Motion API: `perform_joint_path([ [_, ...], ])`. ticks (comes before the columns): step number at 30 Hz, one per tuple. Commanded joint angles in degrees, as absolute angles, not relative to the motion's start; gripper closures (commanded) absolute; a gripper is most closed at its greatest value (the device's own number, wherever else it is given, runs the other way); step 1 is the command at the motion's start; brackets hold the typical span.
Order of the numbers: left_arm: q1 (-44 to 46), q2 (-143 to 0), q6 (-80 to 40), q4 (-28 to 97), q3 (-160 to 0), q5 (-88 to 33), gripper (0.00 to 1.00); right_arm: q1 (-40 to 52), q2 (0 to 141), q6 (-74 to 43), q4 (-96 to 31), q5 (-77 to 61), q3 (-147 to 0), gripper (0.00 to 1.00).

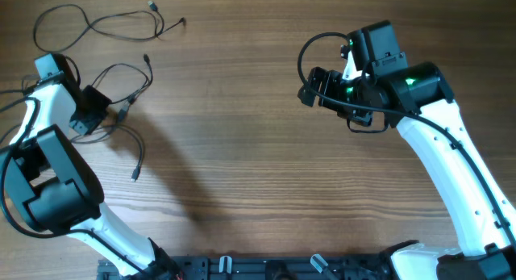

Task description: Untangle cables

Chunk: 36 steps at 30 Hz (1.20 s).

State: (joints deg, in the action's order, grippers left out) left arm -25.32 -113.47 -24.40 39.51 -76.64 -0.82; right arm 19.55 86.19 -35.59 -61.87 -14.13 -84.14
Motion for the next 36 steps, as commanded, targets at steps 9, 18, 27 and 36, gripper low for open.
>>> perform_joint_path([
  [9,-24.8,-114.4,-24.9,29.5,-69.5,-3.2,0.96,19.4,86.8,-36.1,-61.6,-14.9,-84.7,0.0],
  [18,-24.5,-114.4,-24.9,36.3,-69.0,-8.1,0.96,19.4,86.8,-36.2,-61.2,-15.1,-84.7,0.0],
  [27,-24.7,-114.4,-24.9,40.9,-69.0,-7.0,0.96,19.4,86.8,-36.1,-61.2,-16.3,-84.7,0.0],
  [36,-26.3,-114.3,-29.0,45.3,-69.0,-3.1,0.96,19.4,86.8,-36.1,-61.3,-16.4,-84.7,0.0],
])
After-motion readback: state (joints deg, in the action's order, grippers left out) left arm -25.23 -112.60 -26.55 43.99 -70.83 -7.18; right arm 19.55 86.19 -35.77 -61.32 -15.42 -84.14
